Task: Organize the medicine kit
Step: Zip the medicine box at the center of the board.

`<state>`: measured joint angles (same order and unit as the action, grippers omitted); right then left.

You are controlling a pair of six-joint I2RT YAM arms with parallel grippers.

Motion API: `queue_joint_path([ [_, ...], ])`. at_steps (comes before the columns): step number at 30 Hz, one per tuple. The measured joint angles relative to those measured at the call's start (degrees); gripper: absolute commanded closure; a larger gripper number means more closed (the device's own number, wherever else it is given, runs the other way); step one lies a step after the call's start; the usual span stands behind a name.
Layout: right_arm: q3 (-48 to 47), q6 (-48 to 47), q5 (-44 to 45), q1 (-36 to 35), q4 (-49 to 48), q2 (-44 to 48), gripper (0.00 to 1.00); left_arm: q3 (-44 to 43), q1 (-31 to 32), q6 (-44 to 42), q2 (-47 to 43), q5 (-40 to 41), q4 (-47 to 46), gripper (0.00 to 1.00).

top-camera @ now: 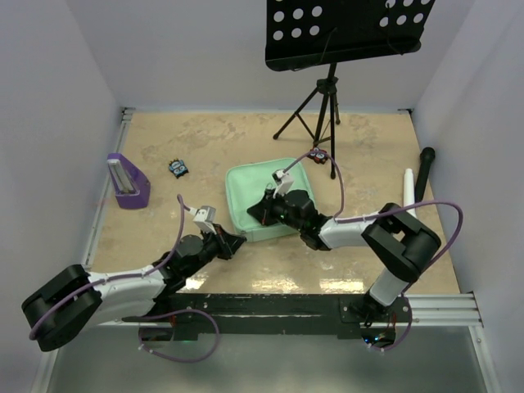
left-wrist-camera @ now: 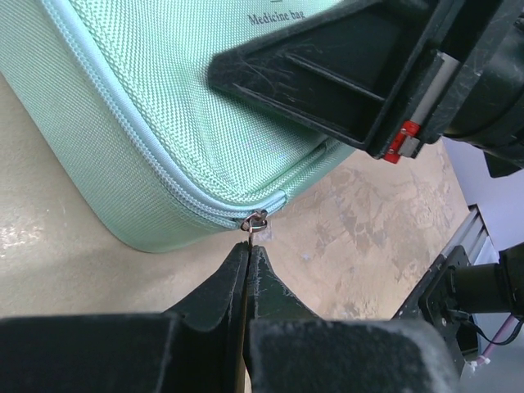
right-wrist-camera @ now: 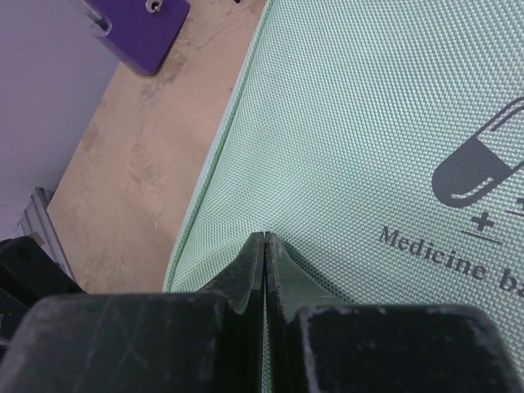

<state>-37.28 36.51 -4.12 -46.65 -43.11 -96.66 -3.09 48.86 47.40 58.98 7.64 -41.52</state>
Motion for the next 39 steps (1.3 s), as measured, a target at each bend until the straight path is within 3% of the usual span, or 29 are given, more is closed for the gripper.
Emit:
queue_joint_path([
  [1, 0.15, 0.02, 0.04, -0.02, 0.59, 0.57, 0.96, 0.00, 0.00, -0.02, -0.68, 0.26, 0.76, 1.00],
  [4, 1.60, 0.26, 0.46, -0.04, 3.58, 4.15, 0.65, 0.00, -0.04, -0.04, -1.46, 0.96, 1.97, 1.00],
  [9, 2.84, 1.03, 2.01, -0.15, 14.16, 13.62, 0.51, -0.02, -0.33, -0.48, 0.02, 2.03, 0.59, 1.00],
  [19, 7.91, 9.84, 4.87, -0.17, 26.38, 27.26, 0.36, -1.25, -0.85, -0.55, 7.30, 2.97, -6.16, 1.00],
  [26, 11.47, 16.00, 7.67, -0.24, 36.48, 35.26, 0.34, -1.33, -0.85, -1.18, 8.74, 2.86, -8.04, 1.00],
  [39, 13.68, 26.99, 12.17, -0.26, 33.46, 33.88, 0.34, -0.70, -0.85, -2.21, 4.46, 2.84, -4.44, 1.00],
])
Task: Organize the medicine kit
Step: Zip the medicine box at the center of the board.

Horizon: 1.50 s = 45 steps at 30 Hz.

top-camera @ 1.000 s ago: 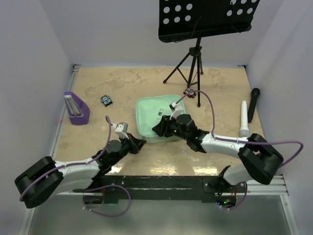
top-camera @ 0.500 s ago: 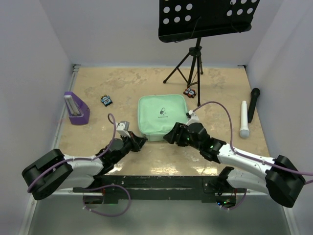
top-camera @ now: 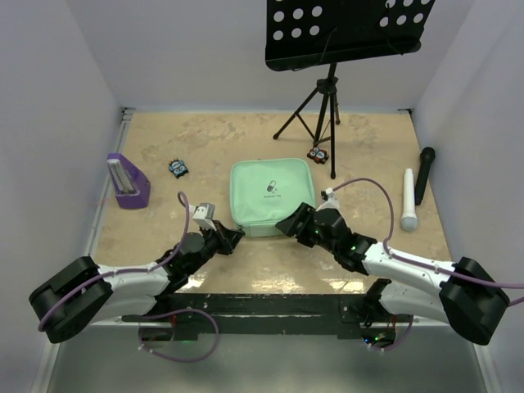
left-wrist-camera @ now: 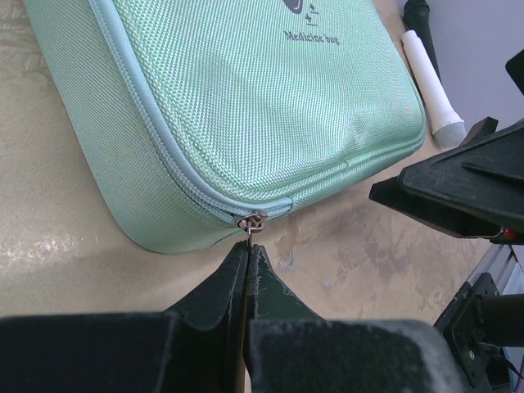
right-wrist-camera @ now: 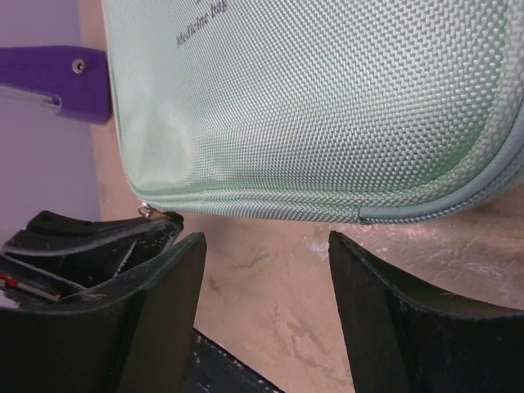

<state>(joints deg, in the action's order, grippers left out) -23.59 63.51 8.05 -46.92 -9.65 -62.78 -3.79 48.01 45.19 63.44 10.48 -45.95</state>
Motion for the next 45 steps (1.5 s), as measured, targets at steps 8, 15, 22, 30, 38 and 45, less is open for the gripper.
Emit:
queue_joint_path([
  [8, 0.94, 4.52, 1.92, 0.28, -3.63, 0.37, 0.48, 0.07, 0.00, -0.96, -0.46, -0.17, 0.66, 1.00],
  [15, 1.53, 4.63, 0.70, 3.06, -5.88, -3.32, 0.69, 0.07, 0.02, -1.29, -1.22, -0.85, 1.60, 1.00],
  [22, 1.51, 2.86, -0.72, 5.66, -8.46, -4.46, 0.88, 0.09, 0.57, -1.29, -3.82, -2.45, 4.46, 1.00],
  [30, 1.14, -0.26, -4.48, 9.09, -9.64, -5.22, 0.62, 0.09, 0.94, -1.20, -6.86, -3.78, 7.41, 1.00],
  [38, 0.85, -4.13, -5.09, 12.17, -9.60, -4.04, 0.33, 0.24, 1.86, -0.76, -4.42, -3.74, 5.73, 1.00],
  [45, -0.24, -4.61, -6.62, 12.22, -10.97, -7.85, 0.41, 0.24, 2.54, -0.79, -0.90, -3.76, 1.42, 1.00],
])
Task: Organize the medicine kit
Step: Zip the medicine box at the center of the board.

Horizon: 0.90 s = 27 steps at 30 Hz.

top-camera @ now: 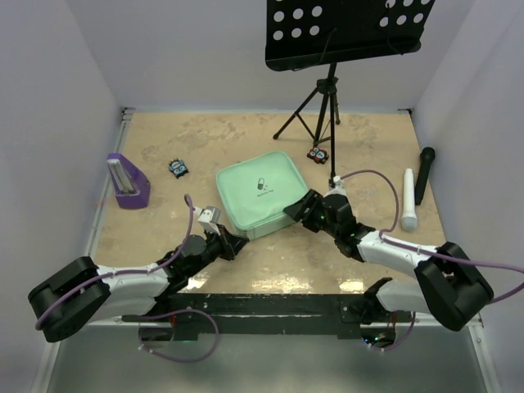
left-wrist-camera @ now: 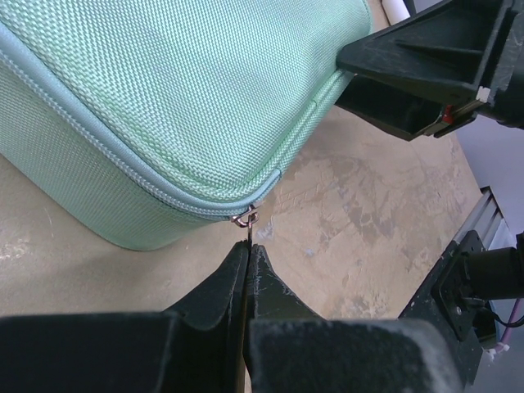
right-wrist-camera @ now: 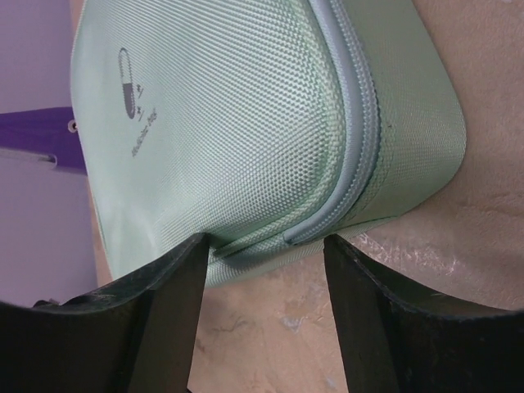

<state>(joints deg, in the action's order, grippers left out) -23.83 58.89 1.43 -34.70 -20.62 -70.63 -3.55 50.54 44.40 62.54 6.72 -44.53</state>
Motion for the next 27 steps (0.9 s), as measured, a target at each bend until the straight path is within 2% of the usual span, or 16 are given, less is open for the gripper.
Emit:
queue_joint_path([
  [3, -0.59, 0.26, -0.39, 0.11, -0.63, -2.25, 0.48, -0.02, 0.11, -0.07, 0.15, 0.04, -0.17, 1.00],
  [6, -1.01, 0.81, -0.52, 0.15, -1.62, -3.17, 0.63, -0.04, 0.13, -0.33, 0.17, -0.07, -0.15, 1.00],
  [7, -1.03, 1.27, -0.50, 0.15, -2.01, -3.26, 0.74, -0.04, 0.15, -0.50, 0.17, -0.13, -0.15, 1.00],
  [10, -1.29, 2.16, -0.42, 0.17, -3.23, -3.32, 1.00, -0.04, 0.24, -0.59, 0.11, -0.61, -0.07, 1.00],
  [20, -3.61, 1.49, -1.90, 1.42, -5.38, -7.10, 1.00, -0.04, 0.63, -0.70, -0.28, -1.62, 0.22, 1.00],
  [27, -3.61, -0.72, -6.58, 5.66, -5.25, -7.15, 1.00, -0.04, 1.53, -0.61, -0.74, -3.08, 0.63, 1.00],
])
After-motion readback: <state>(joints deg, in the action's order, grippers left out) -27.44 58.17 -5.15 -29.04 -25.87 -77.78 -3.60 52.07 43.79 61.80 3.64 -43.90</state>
